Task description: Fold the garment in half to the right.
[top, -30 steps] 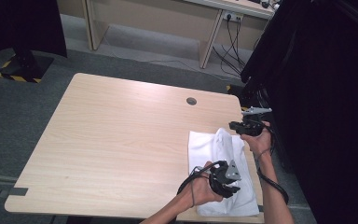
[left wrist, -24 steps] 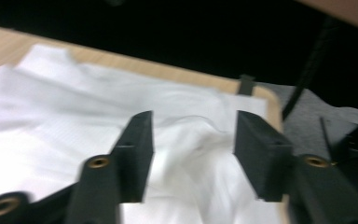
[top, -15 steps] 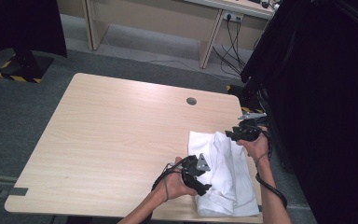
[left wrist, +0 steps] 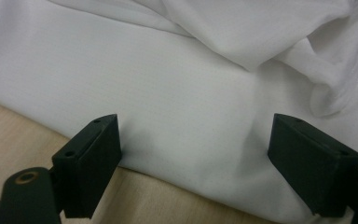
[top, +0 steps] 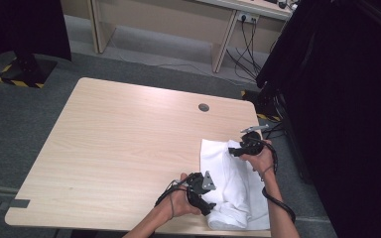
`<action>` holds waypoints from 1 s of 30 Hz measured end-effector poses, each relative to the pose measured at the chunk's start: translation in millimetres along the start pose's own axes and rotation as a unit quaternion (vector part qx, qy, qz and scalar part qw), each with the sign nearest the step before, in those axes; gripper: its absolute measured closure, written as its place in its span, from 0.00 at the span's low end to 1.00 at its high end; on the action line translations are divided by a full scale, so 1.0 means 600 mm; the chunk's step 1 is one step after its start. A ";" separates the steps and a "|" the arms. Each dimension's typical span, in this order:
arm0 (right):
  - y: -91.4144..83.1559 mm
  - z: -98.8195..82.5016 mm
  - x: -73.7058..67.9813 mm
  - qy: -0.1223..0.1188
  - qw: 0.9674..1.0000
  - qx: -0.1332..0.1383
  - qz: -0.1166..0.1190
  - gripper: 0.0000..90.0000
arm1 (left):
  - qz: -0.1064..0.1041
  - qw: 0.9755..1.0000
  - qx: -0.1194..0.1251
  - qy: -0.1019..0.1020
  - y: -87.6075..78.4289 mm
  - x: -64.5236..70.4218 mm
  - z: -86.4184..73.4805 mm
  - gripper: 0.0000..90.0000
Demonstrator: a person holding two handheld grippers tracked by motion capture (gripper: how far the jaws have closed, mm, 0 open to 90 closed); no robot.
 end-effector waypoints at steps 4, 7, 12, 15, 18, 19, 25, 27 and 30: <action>0.012 -0.002 -0.010 0.005 1.000 -0.007 0.004 0.40 | 0.006 1.000 -0.013 -0.007 -0.009 0.000 -0.008 0.18; 0.019 -0.002 -0.020 0.009 1.000 -0.008 0.009 0.37 | 0.011 1.000 -0.021 -0.012 -0.021 -0.003 -0.018 0.18; 0.040 0.007 -0.054 0.006 1.000 -0.013 0.018 0.34 | 0.021 0.999 -0.029 -0.022 -0.053 -0.010 -0.046 0.18; 0.057 0.026 -0.090 0.002 0.999 -0.014 0.035 0.33 | 0.030 0.997 -0.056 -0.034 -0.080 -0.022 -0.068 0.18; 0.072 0.055 -0.133 -0.019 0.999 -0.012 0.044 0.32 | 0.039 0.996 -0.067 -0.045 -0.111 -0.038 -0.096 0.18; 0.078 0.065 -0.148 -0.026 0.998 -0.011 0.047 0.32 | 0.043 0.996 -0.065 -0.049 -0.122 -0.043 -0.106 0.18; 0.104 0.113 -0.231 -0.052 0.996 -0.011 0.067 0.28 | 0.072 0.992 -0.055 -0.087 -0.187 -0.069 -0.168 0.16; 0.105 0.125 -0.251 -0.059 0.996 -0.011 0.066 0.28 | 0.078 0.992 -0.050 -0.091 -0.201 -0.074 -0.181 0.16; 0.099 0.144 -0.271 -0.050 0.997 0.006 0.061 0.27 | 0.081 0.992 -0.034 -0.089 -0.208 -0.076 -0.189 0.17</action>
Point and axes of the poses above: each handheld gripper's, and its own axes: y roughly forward along the jaws, z roughly out of its top, x roughly to its right, the point moved 9 cm from there along y, roughly forward along the jaws, and after that the axes turned 3 degrees about -z, right-handed, at the moved point
